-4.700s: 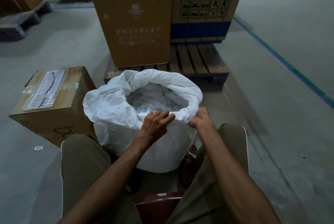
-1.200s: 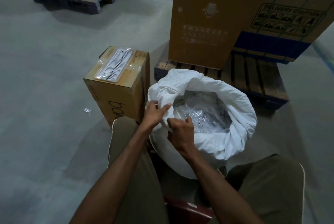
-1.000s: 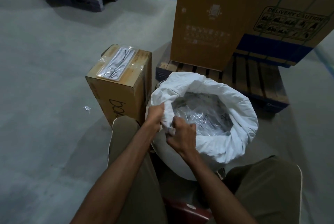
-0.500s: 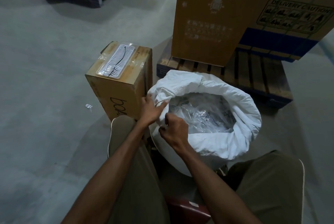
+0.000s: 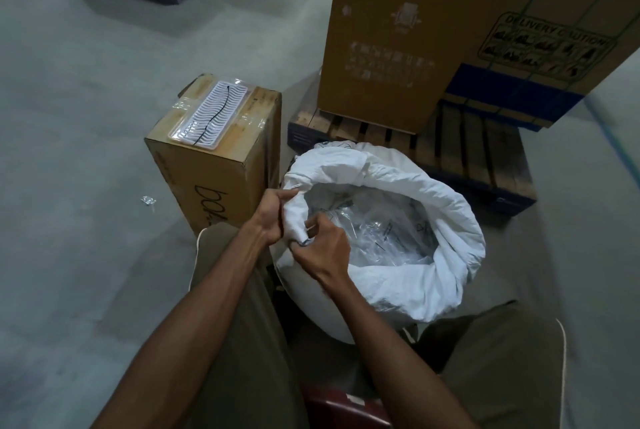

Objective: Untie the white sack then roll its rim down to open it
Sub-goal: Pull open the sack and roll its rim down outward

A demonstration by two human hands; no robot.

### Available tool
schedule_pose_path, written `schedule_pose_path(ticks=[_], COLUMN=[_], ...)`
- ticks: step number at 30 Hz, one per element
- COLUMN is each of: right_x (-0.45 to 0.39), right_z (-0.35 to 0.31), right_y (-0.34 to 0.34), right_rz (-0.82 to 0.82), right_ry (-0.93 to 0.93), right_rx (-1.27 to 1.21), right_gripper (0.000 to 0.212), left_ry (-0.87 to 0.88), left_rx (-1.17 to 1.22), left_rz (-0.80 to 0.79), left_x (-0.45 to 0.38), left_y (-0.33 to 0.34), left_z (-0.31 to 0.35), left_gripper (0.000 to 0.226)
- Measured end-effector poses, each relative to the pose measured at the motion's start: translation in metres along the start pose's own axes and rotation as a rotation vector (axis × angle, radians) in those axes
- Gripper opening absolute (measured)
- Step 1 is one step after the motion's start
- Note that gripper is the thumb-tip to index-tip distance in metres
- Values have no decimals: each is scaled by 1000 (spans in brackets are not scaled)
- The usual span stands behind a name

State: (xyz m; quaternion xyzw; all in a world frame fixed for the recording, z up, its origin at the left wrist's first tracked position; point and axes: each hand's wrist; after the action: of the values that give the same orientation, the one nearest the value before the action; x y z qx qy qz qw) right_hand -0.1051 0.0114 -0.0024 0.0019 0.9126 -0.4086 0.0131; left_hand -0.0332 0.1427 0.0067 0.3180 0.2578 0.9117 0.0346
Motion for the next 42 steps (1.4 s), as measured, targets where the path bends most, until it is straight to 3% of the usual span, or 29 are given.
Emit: schedule_pose_path(ticks=[3, 5, 7, 9, 11, 14, 16, 18, 19, 20, 22, 24, 25, 29, 31, 32, 35, 37, 40, 42], right_x=[-7, -11, -11, -9, -13, -25, -38, -55, -66, -79, -108, -134, -144, -173, -180, -182, -190, -201, -216, -217], right_z=[-7, -12, -15, -13, -7, 5, 12, 16, 16, 16, 13, 5, 0, -17, -23, -25, -30, -33, -32, -23], right_y=[7, 14, 22, 28, 28, 10, -6, -18, -20, -20, -24, -25, -25, -22, -25, -27, -34, -42, -52, -60], right_rz=[30, 27, 31, 24, -63, -326, -320, -116, -29, 4, -158, -359, -398, -446, -444, -453, -599, -775, -886, -763], right_ry=[-13, -59, -156, -261, -320, -273, -218, -312, -362, -404, -463, -506, -542, -548, -494, -463, -323, -201, -89, -143], right_rx=[-50, 27, 138, 236, 235, -134, -319, -118, 98, 306, 640, 863, 907, 852, 843, 843, 902, 871, 792, 694], right_gripper=[28, 27, 23, 23, 26, 34, 35, 24, 33, 56, 97, 112, 108, 53, 44, 42, 47, 60, 61, 63], left_ry=[52, 186, 239, 207, 192, 69, 34, 26, 22, 16, 9, 40, 61, 103, 161, 217, 379, 404, 410, 366], left_rx=[-356, -554, -534, -551, -537, -376, -289, -244, -211, -162, -82, 5, 43, 97, -59, -279, -1199, -1556, -1683, -1438], left_rz=[146, 251, 184, 95, 170, 326, 316, 277, 249, 220, 211, 220, 224, 163, 127, 110, 226, 352, 481, 482], left_x=[-8, -10, -7, -12, -21, -28, -25, -19, -16, -14, -11, -13, -15, -17, -14, -16, -17, -18, -34, -45], left_y=[-5, -7, -4, -2, -4, -10, -8, -5, -4, -2, 1, 4, 5, -1, -2, -3, 2, 15, 32, 39], left_z=[4, 3, 5, 8, 12, 18, 21, 19, 16, 15, 14, 15, 14, 13, 16, 18, 22, 19, 13, 16], left_gripper=[47, 63, 69, 53, 44, 44, 38, 41, 47, 51, 51, 53, 53, 49, 39, 40, 106, 116, 100, 74])
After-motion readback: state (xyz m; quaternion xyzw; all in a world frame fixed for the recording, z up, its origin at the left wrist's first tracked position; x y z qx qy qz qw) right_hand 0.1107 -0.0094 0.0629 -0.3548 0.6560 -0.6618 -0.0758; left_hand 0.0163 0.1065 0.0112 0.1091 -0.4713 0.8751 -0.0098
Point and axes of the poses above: each hand's wrist, its own x-axis away from the middle knuckle, its own y-axis out of the palm, z = x × y, and after that the axes turned 6 degrees about -z, right-handed
